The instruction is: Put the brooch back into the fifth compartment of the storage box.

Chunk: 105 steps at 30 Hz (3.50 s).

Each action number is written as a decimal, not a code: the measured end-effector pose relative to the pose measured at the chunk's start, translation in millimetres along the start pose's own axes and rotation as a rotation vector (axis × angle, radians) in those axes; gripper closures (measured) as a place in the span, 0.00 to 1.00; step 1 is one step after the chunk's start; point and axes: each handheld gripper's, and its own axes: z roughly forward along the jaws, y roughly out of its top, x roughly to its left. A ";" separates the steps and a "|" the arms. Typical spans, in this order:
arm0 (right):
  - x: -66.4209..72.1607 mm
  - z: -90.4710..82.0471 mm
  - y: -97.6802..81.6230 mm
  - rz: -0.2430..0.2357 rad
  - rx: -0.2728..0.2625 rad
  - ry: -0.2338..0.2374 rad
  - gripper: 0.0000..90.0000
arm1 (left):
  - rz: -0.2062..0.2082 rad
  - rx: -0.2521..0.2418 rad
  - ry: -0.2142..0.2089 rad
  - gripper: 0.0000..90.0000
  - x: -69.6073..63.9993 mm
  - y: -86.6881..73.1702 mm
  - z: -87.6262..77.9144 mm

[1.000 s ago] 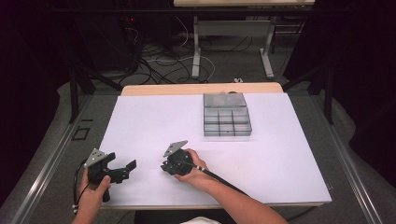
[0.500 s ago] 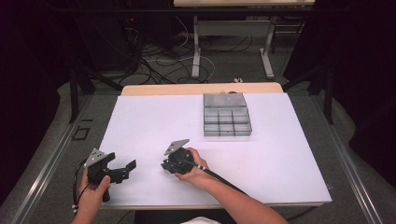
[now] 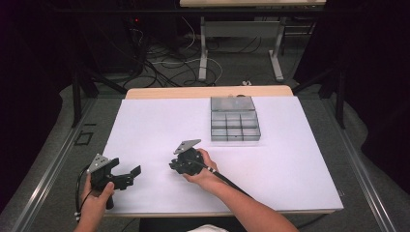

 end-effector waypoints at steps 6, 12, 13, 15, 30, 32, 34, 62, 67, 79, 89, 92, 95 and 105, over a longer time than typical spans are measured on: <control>-7.0 -3.8 2.2 0.026 -0.015 -0.024 0.89 | 0.000 0.000 0.001 0.01 0.0 -0.1 0.1; -14.6 -5.9 3.3 0.046 -0.044 -0.052 0.89 | 0.000 0.000 -0.001 0.01 0.1 0.0 -0.1; -15.7 -6.9 3.7 0.053 -0.038 -0.056 0.89 | -0.003 0.000 -0.001 0.01 -0.1 -0.1 -0.2; -18.2 -7.5 3.9 0.061 -0.054 -0.064 0.89 | -0.003 -0.001 0.000 0.01 0.0 -0.1 -0.2; -37.8 -17.2 6.7 0.102 -0.078 -0.114 0.89 | -0.003 0.000 -0.001 0.01 0.1 -0.2 -0.1; -42.8 -19.9 6.9 0.110 -0.080 -0.126 0.89 | -0.004 -0.001 -0.001 0.01 0.1 -0.2 -0.2; -46.1 -21.5 6.9 0.116 -0.088 -0.136 0.89 | -0.004 -0.001 -0.001 0.01 0.1 -0.2 -0.2; -87.2 -53.6 3.6 0.174 -0.092 -0.234 0.89 | -0.011 0.000 -0.004 0.01 -0.2 -0.5 1.3; -94.6 -60.9 1.6 0.197 -0.100 -0.252 0.89 | -0.011 0.002 -0.004 0.01 -0.2 -0.4 1.5; -109.0 -76.1 -3.6 0.226 -0.091 -0.295 0.89 | -0.013 0.004 -0.004 0.01 -0.4 -0.6 1.6; -123.0 -88.0 -9.2 0.258 -0.105 -0.333 0.89 | -0.016 0.005 -0.006 0.01 -0.5 -0.6 1.6; -130.0 -92.5 -12.5 0.260 -0.108 -0.351 0.89 | -0.013 0.006 -0.006 0.01 -0.4 -0.6 1.6; -132.5 -95.0 -14.0 0.265 -0.103 -0.358 0.89 | -0.014 0.006 -0.005 0.01 -0.4 -0.6 1.6; -143.6 -100.6 -20.3 0.280 -0.099 -0.388 0.89 | -0.010 0.007 -0.006 0.01 -0.5 -0.6 2.1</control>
